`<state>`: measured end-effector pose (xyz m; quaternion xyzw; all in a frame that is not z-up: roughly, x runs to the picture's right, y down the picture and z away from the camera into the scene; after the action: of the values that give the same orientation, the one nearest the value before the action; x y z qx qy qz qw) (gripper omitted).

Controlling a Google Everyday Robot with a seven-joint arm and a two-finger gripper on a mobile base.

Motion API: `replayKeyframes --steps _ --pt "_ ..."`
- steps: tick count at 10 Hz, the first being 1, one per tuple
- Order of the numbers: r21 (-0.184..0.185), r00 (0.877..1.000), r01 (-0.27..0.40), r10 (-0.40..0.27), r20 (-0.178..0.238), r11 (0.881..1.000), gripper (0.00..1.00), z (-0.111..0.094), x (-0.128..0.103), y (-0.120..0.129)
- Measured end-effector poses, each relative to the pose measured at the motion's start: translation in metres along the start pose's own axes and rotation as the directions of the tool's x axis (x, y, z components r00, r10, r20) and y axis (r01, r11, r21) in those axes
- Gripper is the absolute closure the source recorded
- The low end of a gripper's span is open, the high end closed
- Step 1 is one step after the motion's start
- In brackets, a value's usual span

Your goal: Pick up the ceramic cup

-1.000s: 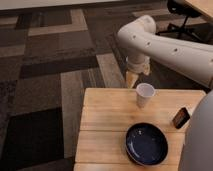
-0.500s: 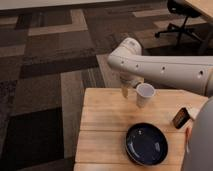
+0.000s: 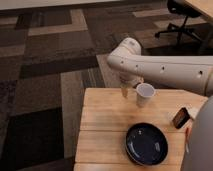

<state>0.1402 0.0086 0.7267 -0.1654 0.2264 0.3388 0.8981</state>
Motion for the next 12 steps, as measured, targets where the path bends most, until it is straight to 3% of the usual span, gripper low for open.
replayKeyframes --steps 6,12 --pt "0.001 0.999 -0.032 0.032 -0.001 0.999 0.35 0.005 0.006 -0.003" --pt "-0.052 0.991 -0.131 0.131 -0.009 0.99 0.35 0.039 0.021 -0.008"
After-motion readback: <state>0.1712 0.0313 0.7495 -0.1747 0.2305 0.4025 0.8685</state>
